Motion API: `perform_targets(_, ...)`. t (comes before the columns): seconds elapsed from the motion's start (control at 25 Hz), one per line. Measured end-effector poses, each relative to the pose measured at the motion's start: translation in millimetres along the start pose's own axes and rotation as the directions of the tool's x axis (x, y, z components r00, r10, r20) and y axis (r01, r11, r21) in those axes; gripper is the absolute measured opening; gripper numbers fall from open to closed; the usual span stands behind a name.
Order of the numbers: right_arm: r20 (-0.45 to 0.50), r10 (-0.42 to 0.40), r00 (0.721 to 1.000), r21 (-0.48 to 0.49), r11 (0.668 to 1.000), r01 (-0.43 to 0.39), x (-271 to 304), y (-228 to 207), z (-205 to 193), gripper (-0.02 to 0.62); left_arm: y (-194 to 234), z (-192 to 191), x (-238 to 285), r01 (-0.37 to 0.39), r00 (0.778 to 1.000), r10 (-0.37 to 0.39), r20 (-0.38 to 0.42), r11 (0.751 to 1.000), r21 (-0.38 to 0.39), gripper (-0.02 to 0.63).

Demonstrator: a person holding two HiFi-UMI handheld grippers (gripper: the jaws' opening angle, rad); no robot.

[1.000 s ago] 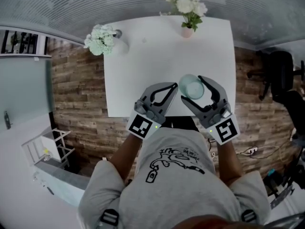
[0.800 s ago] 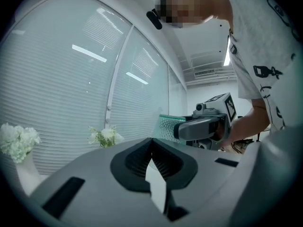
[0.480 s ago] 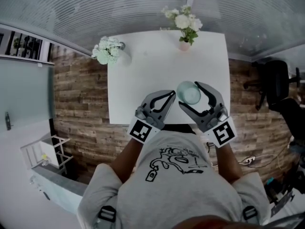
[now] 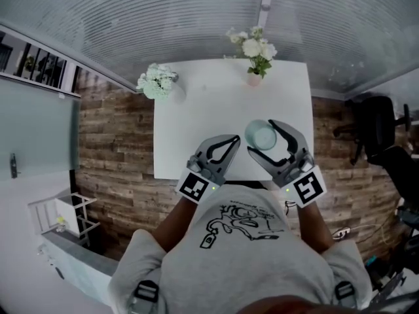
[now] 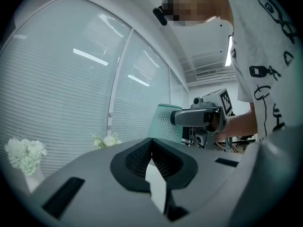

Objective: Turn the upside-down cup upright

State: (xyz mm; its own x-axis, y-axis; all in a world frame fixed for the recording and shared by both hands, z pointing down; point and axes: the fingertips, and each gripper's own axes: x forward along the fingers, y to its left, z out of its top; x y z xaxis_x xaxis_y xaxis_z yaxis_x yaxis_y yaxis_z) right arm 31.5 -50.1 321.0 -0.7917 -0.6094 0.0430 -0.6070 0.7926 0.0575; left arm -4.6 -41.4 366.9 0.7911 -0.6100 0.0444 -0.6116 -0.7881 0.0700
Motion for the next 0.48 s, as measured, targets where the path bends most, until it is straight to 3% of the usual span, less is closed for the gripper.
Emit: perform_targets(0.48,0.073,-0.034,0.997,0.105,0.994,0.026,-2.0,-6.9,11.3,0.324,-7.6,4.1,-4.2,0.02,1.0,-0.02,0.003,1.0,-0.017,0.005)
